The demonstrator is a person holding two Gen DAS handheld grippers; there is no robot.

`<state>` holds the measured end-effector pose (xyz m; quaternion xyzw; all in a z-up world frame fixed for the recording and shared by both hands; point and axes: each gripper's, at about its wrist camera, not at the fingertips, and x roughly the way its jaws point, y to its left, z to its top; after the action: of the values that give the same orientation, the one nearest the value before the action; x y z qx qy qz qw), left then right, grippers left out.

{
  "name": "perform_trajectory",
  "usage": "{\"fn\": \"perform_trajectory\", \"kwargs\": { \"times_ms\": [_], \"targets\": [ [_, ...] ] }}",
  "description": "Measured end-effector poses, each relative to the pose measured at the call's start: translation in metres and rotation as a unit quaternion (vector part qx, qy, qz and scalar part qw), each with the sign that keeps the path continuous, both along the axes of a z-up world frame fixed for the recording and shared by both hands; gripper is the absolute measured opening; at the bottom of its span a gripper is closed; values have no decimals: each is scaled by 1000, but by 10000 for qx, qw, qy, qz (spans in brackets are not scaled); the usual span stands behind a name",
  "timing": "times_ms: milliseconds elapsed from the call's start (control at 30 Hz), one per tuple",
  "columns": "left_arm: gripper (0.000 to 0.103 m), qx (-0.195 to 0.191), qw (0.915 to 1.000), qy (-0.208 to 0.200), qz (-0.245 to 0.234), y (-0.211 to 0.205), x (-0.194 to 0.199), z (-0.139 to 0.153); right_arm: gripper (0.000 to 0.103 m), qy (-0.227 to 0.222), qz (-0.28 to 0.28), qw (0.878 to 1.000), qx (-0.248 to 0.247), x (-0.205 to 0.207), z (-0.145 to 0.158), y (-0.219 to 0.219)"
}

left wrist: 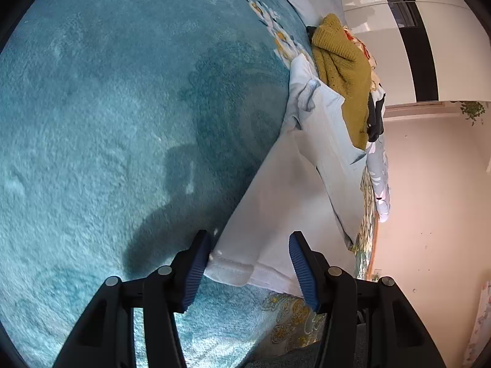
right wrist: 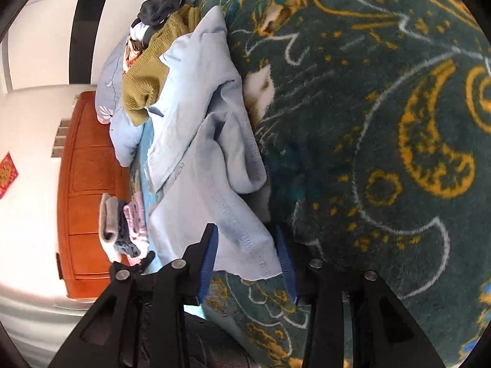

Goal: Fold clothes

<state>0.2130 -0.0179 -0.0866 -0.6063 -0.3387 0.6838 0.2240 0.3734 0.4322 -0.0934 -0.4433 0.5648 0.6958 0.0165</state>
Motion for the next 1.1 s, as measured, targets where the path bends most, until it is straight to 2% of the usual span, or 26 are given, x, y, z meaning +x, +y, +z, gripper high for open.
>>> {"fn": "perform_trajectory", "kwargs": {
  "times_ms": [33, 100, 133, 200, 300, 500, 633, 700, 800, 900, 1100],
  "targets": [
    [46, -179, 9998, 52, -55, 2, 3, 1, 15, -64, 60, 10000, 39, 1, 0, -3],
    [12, -500, 9987, 26, -52, 1, 5, 1, 9, -130, 126, 9998, 76, 2, 1, -6],
    [10, -533, 9986, 6, -24, 0, 5, 4, 8, -88, 91, 9999, 43, 3, 2, -7],
    [9, -425, 9991, -10, 55, -3, 3, 13, 6, 146, -54, 9998, -77, 3, 10, -4],
    [8, -218, 9996, 3, 155, -7, -2, 30, 6, 806, -280, 9957, -351, 0, 35, 5],
    [8, 605, 9969, 460, 199, -5, -21, 110, 5, 2025, -422, 9766, -589, -11, 101, 20],
    [8, 751, 9938, 821, 25, -9, -10, 161, 5, 2582, -386, 9626, -725, -7, 135, 19],
    [8, 739, 9937, 836, -50, -14, 2, 176, 5, 2739, -294, 9587, -710, 2, 148, 18],
    [8, 781, 9945, 689, -134, -24, 20, 180, 5, 2833, -243, 9566, -645, 20, 160, 15],
    [8, 625, 9967, 506, -69, -27, 14, 169, 4, 2843, -259, 9566, -582, 34, 164, 14],
    [8, 420, 9990, -24, 123, -3, -28, 125, 0, 2378, -634, 9668, -684, 4, 128, 34]
  ]
}}
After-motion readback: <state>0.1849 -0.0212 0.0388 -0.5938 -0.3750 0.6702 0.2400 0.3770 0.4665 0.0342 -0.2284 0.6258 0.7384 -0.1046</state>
